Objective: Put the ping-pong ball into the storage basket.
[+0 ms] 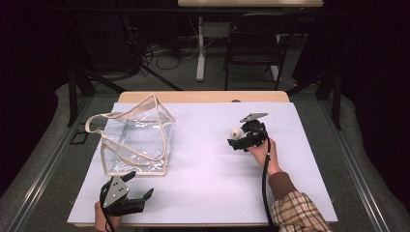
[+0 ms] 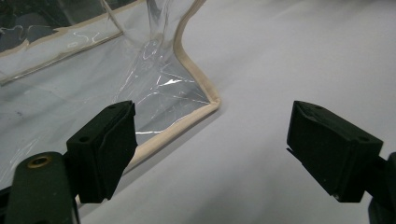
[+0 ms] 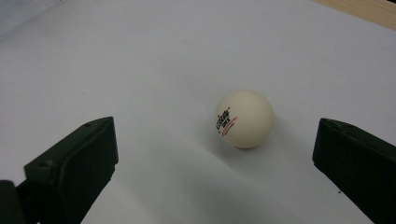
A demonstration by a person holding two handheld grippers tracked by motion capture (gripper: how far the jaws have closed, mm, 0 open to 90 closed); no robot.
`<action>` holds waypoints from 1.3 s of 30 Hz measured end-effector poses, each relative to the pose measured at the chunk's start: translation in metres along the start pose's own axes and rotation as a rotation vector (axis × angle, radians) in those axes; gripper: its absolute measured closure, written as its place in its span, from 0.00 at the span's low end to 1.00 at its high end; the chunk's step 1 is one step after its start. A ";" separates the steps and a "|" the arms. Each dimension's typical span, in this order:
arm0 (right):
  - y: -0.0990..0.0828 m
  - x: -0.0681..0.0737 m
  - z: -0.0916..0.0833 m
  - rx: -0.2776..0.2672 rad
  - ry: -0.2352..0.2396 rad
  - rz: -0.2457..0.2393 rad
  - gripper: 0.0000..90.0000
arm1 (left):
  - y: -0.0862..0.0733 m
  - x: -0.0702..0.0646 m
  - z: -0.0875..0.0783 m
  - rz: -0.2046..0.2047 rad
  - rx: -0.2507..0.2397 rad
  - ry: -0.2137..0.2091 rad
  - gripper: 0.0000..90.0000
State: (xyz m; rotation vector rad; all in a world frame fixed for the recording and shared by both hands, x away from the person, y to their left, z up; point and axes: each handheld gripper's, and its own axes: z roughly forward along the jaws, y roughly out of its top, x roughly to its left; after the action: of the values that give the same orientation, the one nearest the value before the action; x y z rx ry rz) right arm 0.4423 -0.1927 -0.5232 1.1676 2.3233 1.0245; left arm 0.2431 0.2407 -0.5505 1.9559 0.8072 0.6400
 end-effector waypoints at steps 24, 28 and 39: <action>0.008 -0.010 0.030 0.038 -0.015 0.054 0.05 | 0.000 0.000 0.000 -0.003 0.000 -0.004 0.18; 0.007 -0.010 0.035 0.050 -0.036 0.060 0.18 | -0.001 0.000 0.000 -0.003 0.001 -0.006 0.18; 0.006 -0.011 0.041 0.089 -0.100 0.079 0.39 | -0.001 0.000 0.000 -0.003 0.002 -0.005 0.18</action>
State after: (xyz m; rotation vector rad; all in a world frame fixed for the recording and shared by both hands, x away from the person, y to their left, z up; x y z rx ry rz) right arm 0.4761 -0.1803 -0.5466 1.3237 2.2817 0.8750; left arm 0.2433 0.2409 -0.5511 1.9573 0.8077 0.6331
